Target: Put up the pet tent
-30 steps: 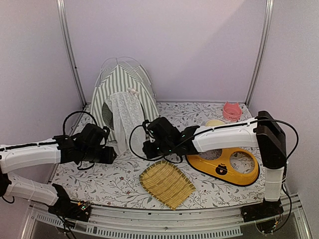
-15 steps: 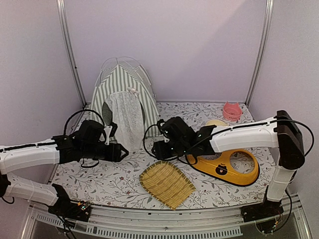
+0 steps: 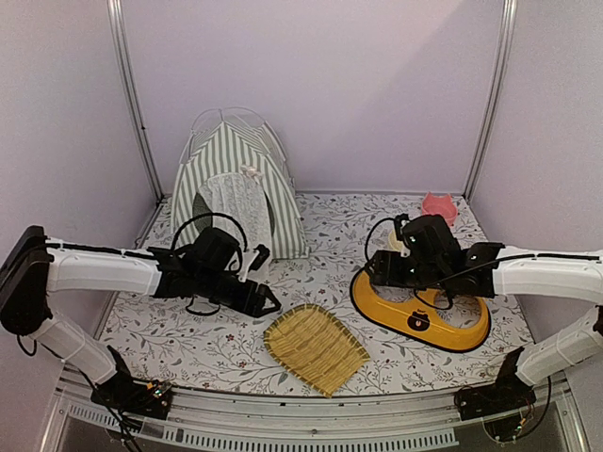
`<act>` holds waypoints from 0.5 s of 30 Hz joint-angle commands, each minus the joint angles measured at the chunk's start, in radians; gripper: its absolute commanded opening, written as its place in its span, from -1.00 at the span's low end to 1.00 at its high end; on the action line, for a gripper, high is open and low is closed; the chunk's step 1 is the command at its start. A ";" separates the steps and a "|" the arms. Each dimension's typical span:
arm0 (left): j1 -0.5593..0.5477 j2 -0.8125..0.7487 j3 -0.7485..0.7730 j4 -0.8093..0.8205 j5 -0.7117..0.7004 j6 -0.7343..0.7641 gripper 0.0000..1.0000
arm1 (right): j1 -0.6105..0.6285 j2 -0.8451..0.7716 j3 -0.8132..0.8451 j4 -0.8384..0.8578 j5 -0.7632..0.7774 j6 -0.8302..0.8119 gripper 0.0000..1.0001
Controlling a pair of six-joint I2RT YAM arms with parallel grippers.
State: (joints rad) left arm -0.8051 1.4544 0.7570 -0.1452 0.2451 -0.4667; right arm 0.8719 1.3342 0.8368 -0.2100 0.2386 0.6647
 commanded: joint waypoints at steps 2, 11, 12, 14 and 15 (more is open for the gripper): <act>-0.063 0.065 0.110 0.034 0.063 0.047 0.38 | -0.091 -0.152 -0.098 -0.025 -0.004 0.055 0.99; -0.238 0.232 0.236 0.098 0.096 -0.029 0.38 | -0.158 -0.227 -0.137 -0.068 -0.014 0.041 0.98; -0.250 0.260 0.248 0.116 0.117 -0.047 0.37 | -0.159 -0.225 -0.135 -0.068 -0.016 0.040 0.98; -0.277 0.325 0.283 0.135 0.127 -0.071 0.37 | -0.160 -0.217 -0.132 -0.071 -0.020 0.039 0.98; -0.287 0.355 0.298 0.136 0.123 -0.079 0.37 | -0.160 -0.215 -0.132 -0.071 -0.021 0.039 0.98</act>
State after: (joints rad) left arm -1.0492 1.7103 1.0019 -0.0620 0.3328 -0.4900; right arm 0.7189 1.1229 0.7124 -0.2684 0.2264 0.7021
